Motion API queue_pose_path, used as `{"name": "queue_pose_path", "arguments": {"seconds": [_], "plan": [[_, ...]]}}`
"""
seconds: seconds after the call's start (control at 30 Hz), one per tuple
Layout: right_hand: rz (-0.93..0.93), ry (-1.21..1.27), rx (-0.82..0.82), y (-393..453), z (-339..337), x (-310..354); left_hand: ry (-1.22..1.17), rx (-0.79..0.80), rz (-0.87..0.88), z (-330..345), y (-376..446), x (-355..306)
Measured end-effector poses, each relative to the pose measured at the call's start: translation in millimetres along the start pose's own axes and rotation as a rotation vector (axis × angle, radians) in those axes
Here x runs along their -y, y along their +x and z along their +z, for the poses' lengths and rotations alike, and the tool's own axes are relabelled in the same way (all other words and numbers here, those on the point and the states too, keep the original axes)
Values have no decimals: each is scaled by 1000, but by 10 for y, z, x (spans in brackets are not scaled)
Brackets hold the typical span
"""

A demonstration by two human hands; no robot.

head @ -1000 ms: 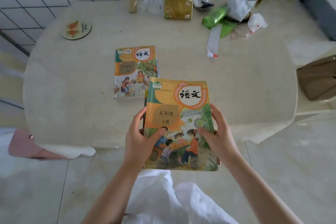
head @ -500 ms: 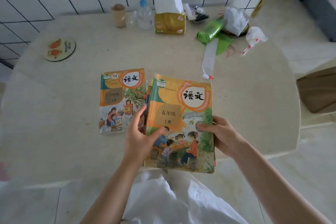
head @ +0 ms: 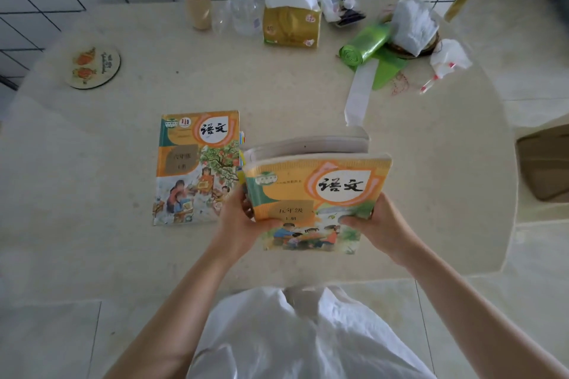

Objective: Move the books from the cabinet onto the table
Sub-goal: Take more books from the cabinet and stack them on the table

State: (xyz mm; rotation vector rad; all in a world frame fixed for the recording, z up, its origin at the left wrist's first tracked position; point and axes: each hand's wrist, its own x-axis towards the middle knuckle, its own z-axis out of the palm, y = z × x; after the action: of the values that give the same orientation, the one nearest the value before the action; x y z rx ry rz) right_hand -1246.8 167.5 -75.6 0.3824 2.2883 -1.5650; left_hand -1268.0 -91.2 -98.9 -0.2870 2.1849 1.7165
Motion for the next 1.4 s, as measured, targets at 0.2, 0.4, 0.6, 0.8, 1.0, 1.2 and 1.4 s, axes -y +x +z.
{"name": "queue_pose_path", "arguments": {"seconds": [0.2, 0.4, 0.6, 0.8, 1.0, 1.2, 1.4], "plan": [[-165, -246, -146, -56, 80, -192, 132, -119, 92, 109, -36, 145], [-103, -236, -77, 6, 24, -413, 220, -5, 154, 112, -82, 101], [23, -14, 126, -41, -138, -536, 103, 127, 39, 133, -152, -81], [185, 54, 192, 42, -146, -492, 20, 116, -82, 167, -351, -85], [15, -252, 73, 137, -186, -393, 35, 89, 9, 43, -140, 47], [-54, -266, 217, 198, -138, -25, 92, 136, 39, -308, -135, -14], [-12, -175, 272, 359, 389, 283, 38, 99, -20, -894, -45, 95]]}}
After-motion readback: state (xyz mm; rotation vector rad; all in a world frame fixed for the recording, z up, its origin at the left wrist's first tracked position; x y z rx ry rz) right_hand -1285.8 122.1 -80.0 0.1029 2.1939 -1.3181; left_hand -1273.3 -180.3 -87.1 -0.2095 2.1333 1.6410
